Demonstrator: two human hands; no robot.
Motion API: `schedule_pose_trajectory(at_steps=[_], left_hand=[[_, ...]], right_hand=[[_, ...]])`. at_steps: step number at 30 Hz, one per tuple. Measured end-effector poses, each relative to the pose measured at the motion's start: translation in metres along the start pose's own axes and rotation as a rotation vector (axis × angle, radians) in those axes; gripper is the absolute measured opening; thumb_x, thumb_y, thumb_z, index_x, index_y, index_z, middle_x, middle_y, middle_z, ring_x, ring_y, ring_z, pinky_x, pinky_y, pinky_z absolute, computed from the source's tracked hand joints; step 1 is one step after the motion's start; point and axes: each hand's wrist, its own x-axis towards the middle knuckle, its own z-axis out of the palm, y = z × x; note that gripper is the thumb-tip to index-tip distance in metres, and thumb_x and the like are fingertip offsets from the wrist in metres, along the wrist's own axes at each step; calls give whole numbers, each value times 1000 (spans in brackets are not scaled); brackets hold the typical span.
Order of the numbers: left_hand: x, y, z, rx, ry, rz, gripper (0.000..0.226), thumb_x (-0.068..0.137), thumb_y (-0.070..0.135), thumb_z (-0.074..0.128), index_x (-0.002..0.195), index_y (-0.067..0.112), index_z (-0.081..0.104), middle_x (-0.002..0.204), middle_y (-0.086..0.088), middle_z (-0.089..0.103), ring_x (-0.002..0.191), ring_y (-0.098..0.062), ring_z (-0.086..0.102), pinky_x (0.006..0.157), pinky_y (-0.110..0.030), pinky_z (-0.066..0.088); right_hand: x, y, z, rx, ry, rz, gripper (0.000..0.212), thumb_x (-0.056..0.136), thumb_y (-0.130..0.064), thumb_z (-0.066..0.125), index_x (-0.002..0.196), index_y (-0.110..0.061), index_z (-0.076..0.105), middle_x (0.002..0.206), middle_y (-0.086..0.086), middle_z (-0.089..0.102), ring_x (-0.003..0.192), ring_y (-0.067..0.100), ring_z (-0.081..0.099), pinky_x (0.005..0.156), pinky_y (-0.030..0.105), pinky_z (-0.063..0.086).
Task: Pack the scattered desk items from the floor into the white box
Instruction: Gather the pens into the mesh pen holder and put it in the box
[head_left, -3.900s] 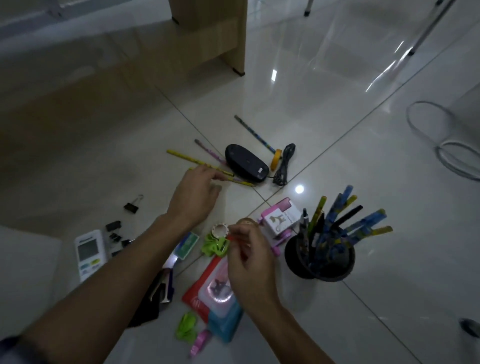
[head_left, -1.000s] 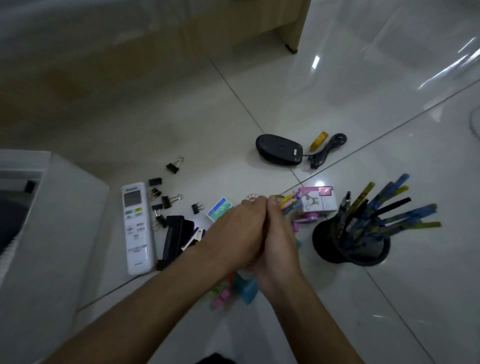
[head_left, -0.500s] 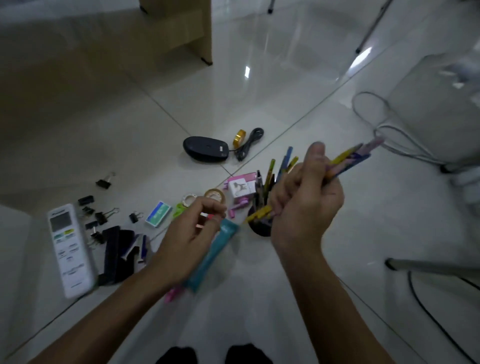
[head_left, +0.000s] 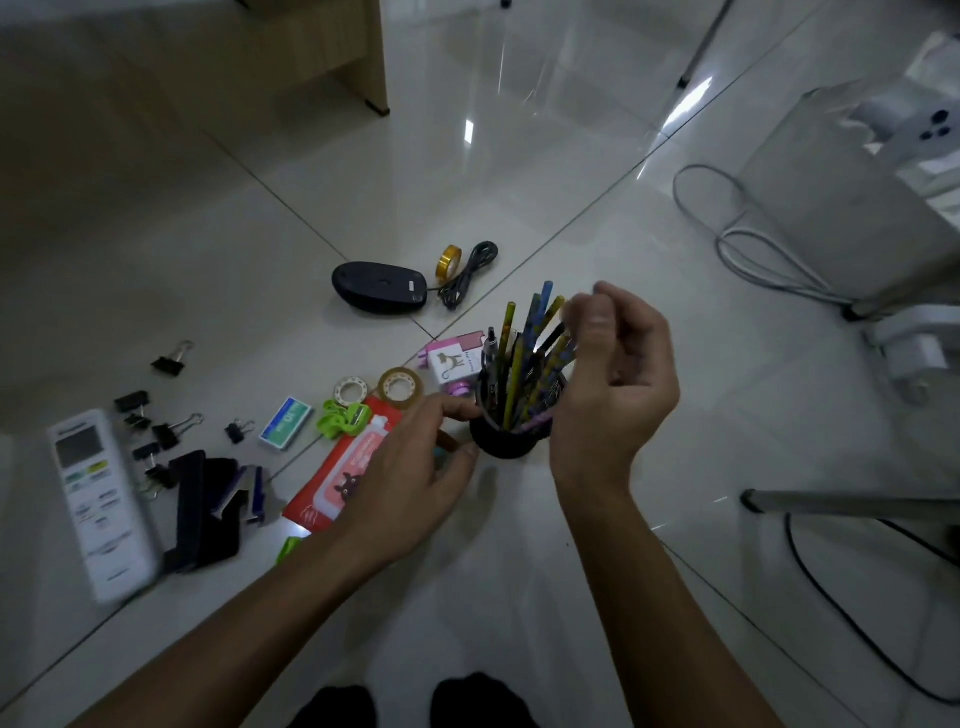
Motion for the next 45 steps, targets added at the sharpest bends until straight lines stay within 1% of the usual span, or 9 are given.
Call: schedule_pose_trajectory(at_steps=[5,12,18,24,30,36,40,43,45], left_hand=[[16,-2,-4,0,-12,-52,72,91,27,66,150,35,27,150,10,40,127,0,48,102,-35,51],[51,16,16,35,-146,48,123,71,49,84,156,35,-3,165,8,14,148,-11,23,117,-37,33],[79,17,33,172,-30,49,115,72,48,83,158,23,10,155,0,31,138,-14,35,107,-33,38],[71,12,35,163,70,65,86,69,51,81,141,26,41,132,3,49,117,-11,49,92,-29,50],[52,13,24,95,101,9,83,63,49,83,136,30,48,129,7,48,114,-10,50,90,-28,51],[24,23,-1,132,210,45,78,77,48,70,146,34,37,132,7,48,117,-10,47,96,-28,44],[8,31,-45,171,325,50,90,67,47,79,146,35,37,130,14,47,111,-3,45,90,-16,42],[-11,35,-87,208,417,82,89,62,43,78,142,29,44,131,11,46,116,-7,47,94,-25,47],[-28,32,-117,183,525,49,81,60,42,75,136,27,52,128,9,48,117,-12,52,94,-32,49]], right_hand=[[0,14,-15,-278,-57,-139,50,93,-27,62,133,2,50,142,17,48,136,18,46,110,35,44],[5,26,-24,-274,-115,-330,37,94,-9,50,124,13,53,136,24,51,132,34,49,103,56,46],[11,35,-26,-417,-141,-97,52,99,-26,54,146,-6,40,154,9,40,144,16,38,116,42,38],[11,43,-16,-384,-290,-172,37,97,4,53,133,2,49,134,14,52,124,15,53,104,21,46],[-19,51,-30,-51,-233,327,104,77,-26,81,156,-26,14,161,-7,25,141,4,41,108,26,45],[-20,34,-20,-196,-767,426,77,67,-21,89,130,-32,46,116,-18,67,108,-4,64,86,14,52],[-18,4,22,-195,-804,307,56,75,-20,86,123,-26,58,101,-22,73,97,-5,69,80,14,56],[-23,-19,62,-85,-777,246,15,83,-12,78,94,-21,72,77,-19,76,78,-4,72,69,16,59],[-33,-37,90,11,-945,211,24,84,-4,75,84,-27,68,69,-26,73,72,-12,69,64,8,53]])
